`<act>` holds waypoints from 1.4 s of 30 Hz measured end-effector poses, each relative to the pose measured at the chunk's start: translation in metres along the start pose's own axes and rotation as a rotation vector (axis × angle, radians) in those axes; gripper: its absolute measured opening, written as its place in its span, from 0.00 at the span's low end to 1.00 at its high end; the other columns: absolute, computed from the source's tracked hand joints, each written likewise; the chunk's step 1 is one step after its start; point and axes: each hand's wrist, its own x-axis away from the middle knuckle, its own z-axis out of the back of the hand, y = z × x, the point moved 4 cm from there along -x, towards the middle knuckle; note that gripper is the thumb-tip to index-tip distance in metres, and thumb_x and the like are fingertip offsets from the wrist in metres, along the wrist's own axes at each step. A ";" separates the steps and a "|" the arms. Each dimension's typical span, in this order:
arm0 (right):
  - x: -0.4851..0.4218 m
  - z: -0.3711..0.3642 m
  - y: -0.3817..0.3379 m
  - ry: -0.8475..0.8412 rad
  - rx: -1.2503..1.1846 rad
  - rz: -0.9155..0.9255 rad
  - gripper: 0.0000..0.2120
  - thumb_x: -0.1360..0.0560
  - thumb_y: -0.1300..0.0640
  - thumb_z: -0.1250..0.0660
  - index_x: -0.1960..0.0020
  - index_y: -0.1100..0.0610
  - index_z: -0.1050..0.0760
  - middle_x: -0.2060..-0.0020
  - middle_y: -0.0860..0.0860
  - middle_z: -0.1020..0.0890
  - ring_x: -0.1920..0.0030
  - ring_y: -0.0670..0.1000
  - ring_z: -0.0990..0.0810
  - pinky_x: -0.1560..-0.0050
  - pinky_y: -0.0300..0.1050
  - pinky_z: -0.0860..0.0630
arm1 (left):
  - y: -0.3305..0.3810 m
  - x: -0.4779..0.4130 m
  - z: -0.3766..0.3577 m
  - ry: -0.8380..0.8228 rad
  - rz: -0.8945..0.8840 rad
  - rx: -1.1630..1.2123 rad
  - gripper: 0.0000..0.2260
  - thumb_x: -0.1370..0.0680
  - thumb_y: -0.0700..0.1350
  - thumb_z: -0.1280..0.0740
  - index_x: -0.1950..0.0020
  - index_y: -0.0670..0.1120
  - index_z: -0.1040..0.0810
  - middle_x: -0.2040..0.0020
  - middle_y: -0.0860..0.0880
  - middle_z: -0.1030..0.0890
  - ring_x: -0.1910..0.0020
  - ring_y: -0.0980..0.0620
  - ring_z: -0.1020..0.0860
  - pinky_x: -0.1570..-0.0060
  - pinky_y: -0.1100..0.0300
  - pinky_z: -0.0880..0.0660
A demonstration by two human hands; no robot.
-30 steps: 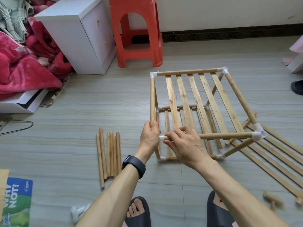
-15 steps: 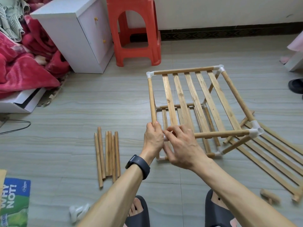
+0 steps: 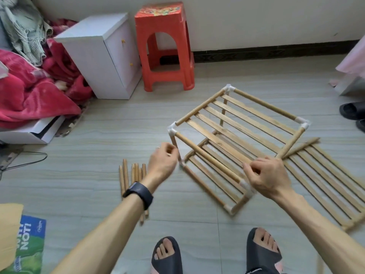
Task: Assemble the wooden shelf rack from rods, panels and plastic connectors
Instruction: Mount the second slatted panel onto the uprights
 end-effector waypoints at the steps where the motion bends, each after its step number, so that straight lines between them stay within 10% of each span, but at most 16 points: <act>1: 0.004 0.002 -0.003 -0.007 0.058 -0.014 0.21 0.22 0.42 0.40 0.68 0.51 0.21 0.67 0.44 0.21 0.61 0.49 0.24 0.49 0.55 0.27 | -0.006 -0.009 0.015 0.093 0.012 -0.001 0.06 0.19 0.52 0.35 0.47 0.51 0.24 0.52 0.52 0.21 0.50 0.49 0.22 0.51 0.57 0.29; 6: 0.029 -0.029 -0.042 -0.243 0.440 -0.061 0.27 0.22 0.28 0.51 0.50 0.46 0.24 0.52 0.45 0.19 0.47 0.51 0.23 0.42 0.52 0.30 | -0.014 -0.047 0.025 -0.028 0.142 -0.027 0.29 0.21 0.60 0.34 0.25 0.49 0.35 0.28 0.42 0.32 0.29 0.42 0.31 0.30 0.46 0.32; 10: 0.035 -0.036 -0.057 -0.076 0.411 0.049 0.26 0.22 0.29 0.44 0.61 0.50 0.27 0.75 0.49 0.21 0.76 0.52 0.22 0.67 0.47 0.23 | 0.007 -0.072 0.006 -0.121 0.100 -0.031 0.32 0.20 0.59 0.36 0.20 0.47 0.41 0.23 0.40 0.36 0.25 0.40 0.35 0.28 0.47 0.36; 17: 0.025 -0.016 -0.006 0.052 0.327 0.227 0.26 0.19 0.34 0.49 0.66 0.48 0.29 0.78 0.45 0.27 0.78 0.47 0.37 0.65 0.44 0.29 | -0.016 -0.053 -0.024 -0.026 -0.003 -0.225 0.20 0.14 0.57 0.52 0.45 0.46 0.26 0.51 0.46 0.21 0.49 0.41 0.24 0.53 0.50 0.31; 21: 0.018 -0.011 0.011 0.020 0.385 0.275 0.29 0.19 0.32 0.51 0.67 0.49 0.28 0.74 0.46 0.23 0.73 0.50 0.26 0.60 0.46 0.32 | -0.033 -0.023 -0.021 0.033 0.042 -0.219 0.21 0.17 0.64 0.51 0.53 0.49 0.31 0.59 0.48 0.23 0.62 0.49 0.26 0.67 0.54 0.37; 31: 0.021 -0.038 -0.039 -0.114 0.424 0.222 0.24 0.26 0.26 0.44 0.61 0.47 0.34 0.68 0.45 0.21 0.70 0.48 0.27 0.67 0.43 0.36 | -0.030 0.019 -0.031 -0.050 0.118 -0.039 0.24 0.15 0.61 0.54 0.50 0.44 0.29 0.56 0.44 0.21 0.57 0.43 0.20 0.56 0.47 0.22; 37: 0.022 -0.051 -0.059 -0.115 0.444 0.150 0.18 0.31 0.36 0.28 0.58 0.51 0.24 0.64 0.47 0.19 0.63 0.53 0.21 0.65 0.45 0.27 | -0.041 0.034 -0.039 -0.038 0.293 0.289 0.20 0.14 0.53 0.52 0.46 0.46 0.23 0.57 0.48 0.20 0.54 0.51 0.23 0.58 0.56 0.30; 42: 0.024 -0.062 -0.077 -0.074 0.399 0.199 0.28 0.36 0.44 0.21 0.42 0.57 0.22 0.43 0.57 0.21 0.47 0.59 0.21 0.57 0.54 0.23 | -0.038 0.024 -0.033 -0.158 0.469 0.614 0.17 0.14 0.47 0.49 0.47 0.41 0.23 0.67 0.49 0.22 0.64 0.50 0.24 0.57 0.56 0.25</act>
